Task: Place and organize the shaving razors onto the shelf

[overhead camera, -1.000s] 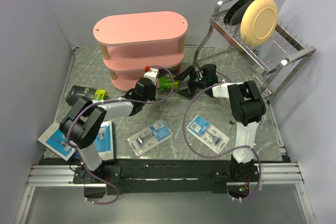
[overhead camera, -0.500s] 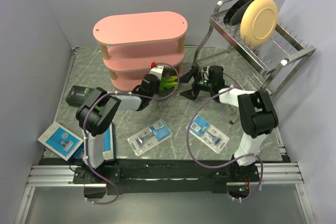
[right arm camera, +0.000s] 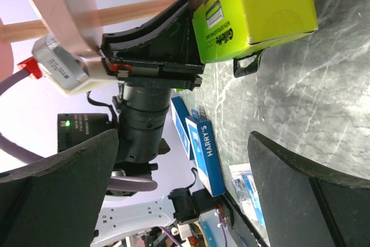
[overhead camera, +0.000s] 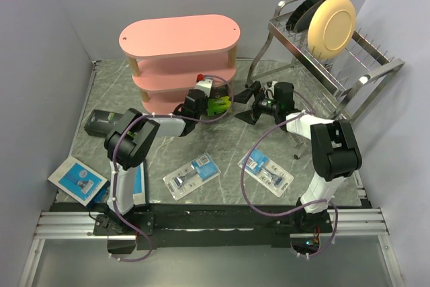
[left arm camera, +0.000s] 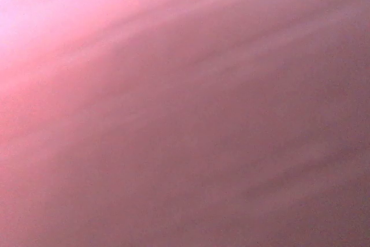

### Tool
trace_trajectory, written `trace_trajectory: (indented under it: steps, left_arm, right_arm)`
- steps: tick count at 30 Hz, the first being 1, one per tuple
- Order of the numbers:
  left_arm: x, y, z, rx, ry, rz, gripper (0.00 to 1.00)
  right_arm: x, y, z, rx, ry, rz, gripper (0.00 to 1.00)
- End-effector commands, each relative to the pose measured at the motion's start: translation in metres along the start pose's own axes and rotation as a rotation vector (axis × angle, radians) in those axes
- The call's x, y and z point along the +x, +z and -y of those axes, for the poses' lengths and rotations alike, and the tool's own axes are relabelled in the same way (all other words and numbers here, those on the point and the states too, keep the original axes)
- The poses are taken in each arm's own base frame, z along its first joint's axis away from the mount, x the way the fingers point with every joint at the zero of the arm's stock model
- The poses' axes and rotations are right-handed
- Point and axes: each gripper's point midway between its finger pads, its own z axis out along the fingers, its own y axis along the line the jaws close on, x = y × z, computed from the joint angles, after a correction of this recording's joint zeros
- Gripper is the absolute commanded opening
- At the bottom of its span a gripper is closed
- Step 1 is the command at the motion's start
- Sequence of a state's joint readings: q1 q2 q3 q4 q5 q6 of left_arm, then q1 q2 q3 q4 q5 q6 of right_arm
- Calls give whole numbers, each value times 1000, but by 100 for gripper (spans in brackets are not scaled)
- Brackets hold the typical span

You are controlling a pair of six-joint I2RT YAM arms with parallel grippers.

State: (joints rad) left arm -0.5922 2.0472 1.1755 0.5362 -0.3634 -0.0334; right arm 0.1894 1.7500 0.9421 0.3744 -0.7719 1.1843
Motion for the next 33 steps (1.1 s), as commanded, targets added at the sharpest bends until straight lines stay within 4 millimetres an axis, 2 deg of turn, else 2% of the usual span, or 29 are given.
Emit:
trace_trajectory:
  steps: [1,5,7,11,12,14,15,17,18,19,20,21,22,23,25,26,27,28,29,30,31,32,33]
  left_arm:
    - [-24,3,2,1,-11,74,33]
    - [-29,-12,-4,-11,-11,87,36]
    - [-36,-29,-10,-4,-14,100,39]
    - [-34,-62,-19,0,-36,49,43]
    - [-29,-77,-24,2,-37,8,43]
    - [-26,-94,-19,51,-80,-28,44]
    - [-29,-111,-19,80,-97,-33,44]
    - [-15,-135,-11,157,-132,-104,48]
    - [-19,-153,-12,185,-153,-98,49]
    - [-7,-166,-13,189,-176,-156,53]
    - [-3,-175,-18,180,-196,-179,55]
    - [-10,-188,-24,169,-225,-170,57]
    - [-3,-196,-30,142,-268,-210,62]
    - [10,-203,-46,103,-293,-264,64]
    - [13,-216,-60,109,-356,-291,67]
    - [21,-218,-82,58,-382,-321,67]
    - [20,-222,-92,43,-403,-322,67]
    - [22,-224,-104,12,-428,-330,64]
    - [23,-225,-131,-55,-480,-330,60]
    - [21,-233,-143,-82,-515,-333,52]
    - [20,-237,-154,-112,-560,-335,49]
    - [22,-243,-176,-178,-606,-329,46]
    - [19,-251,-186,-209,-627,-320,44]
  right_arm:
    - [-6,-1,-9,-33,-46,6,100]
    - [-5,-3,-13,-36,-82,-4,100]
    - [-5,-4,-17,-42,-115,-14,100]
    - [-3,-7,-21,-36,-194,-37,100]
    - [-1,-9,-18,-12,-198,-53,100]
    - [3,-14,-18,-2,-297,-68,100]
    - [7,-18,-10,38,-357,-99,100]
    - [13,-26,-5,78,-430,-129,100]
    - [15,-33,2,119,-502,-153,100]
    - [16,-36,5,140,-532,-162,100]
    - [17,-39,8,158,-553,-167,100]
    - [21,-43,10,172,-587,-184,100]
    - [21,-44,12,188,-599,-181,100]
    - [22,-44,13,194,-610,-177,100]
    - [30,-39,17,214,-612,-183,98]
    - [32,-36,18,215,-601,-184,89]
    - [32,-30,22,216,-554,-178,82]
    - [39,-23,21,199,-540,-193,67]
    - [41,-19,22,187,-525,-195,59]
    - [41,-10,23,184,-503,-196,49]
    - [47,-3,22,181,-509,-211,34]
    - [48,3,24,199,-510,-207,29]
    - [46,10,24,204,-486,-204,26]
